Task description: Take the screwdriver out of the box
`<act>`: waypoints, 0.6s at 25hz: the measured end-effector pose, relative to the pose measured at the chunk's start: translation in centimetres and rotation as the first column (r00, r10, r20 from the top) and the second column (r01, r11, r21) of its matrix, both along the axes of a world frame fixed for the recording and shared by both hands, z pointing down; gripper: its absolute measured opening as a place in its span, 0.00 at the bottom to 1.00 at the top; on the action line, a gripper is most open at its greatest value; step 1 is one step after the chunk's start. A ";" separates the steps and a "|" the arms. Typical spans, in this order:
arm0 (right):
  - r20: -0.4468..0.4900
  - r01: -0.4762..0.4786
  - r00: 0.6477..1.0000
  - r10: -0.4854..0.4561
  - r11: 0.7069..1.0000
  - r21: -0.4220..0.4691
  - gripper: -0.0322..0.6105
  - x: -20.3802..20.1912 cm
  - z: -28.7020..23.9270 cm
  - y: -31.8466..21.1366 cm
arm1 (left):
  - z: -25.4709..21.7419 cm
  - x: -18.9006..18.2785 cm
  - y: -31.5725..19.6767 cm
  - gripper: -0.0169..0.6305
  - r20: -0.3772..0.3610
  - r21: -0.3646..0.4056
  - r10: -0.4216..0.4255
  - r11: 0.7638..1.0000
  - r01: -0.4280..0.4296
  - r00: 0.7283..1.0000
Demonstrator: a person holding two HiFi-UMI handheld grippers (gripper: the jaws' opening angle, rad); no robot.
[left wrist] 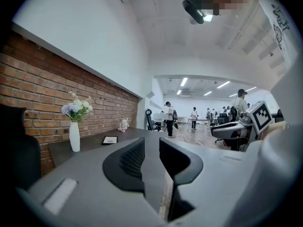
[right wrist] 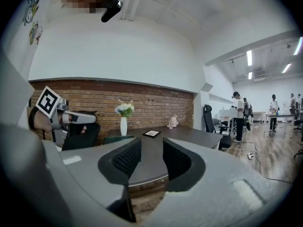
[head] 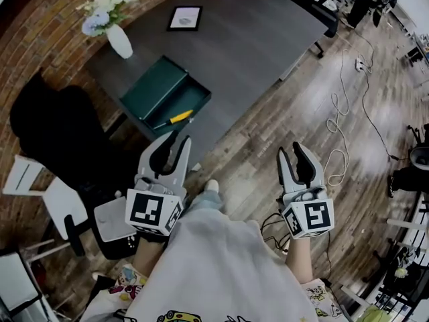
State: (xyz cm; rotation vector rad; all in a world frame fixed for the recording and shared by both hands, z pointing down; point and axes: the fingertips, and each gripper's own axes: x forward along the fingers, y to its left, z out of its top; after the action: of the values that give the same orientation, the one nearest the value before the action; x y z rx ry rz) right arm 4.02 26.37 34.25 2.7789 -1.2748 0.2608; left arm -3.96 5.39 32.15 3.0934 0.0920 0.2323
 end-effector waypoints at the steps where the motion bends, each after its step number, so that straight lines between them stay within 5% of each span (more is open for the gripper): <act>1: 0.007 0.004 1.000 -0.004 1.000 -0.002 0.27 0.4 0.1 -0.5 | 0.3 0.3 -0.6 0.18 0.003 -0.005 -0.005 1.000 0.005 1.000; 15: 0.040 0.112 0.993 -0.110 0.993 -0.035 0.27 3.8 0.7 -8.7 | 1.4 1.2 -7.7 0.18 0.022 -0.042 -0.118 0.992 0.119 0.993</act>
State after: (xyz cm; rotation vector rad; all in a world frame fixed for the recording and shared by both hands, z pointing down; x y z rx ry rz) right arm 7.79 17.72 34.97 2.6737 -1.4128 0.3282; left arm -2.80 -2.35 33.52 3.0388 -0.0855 0.2527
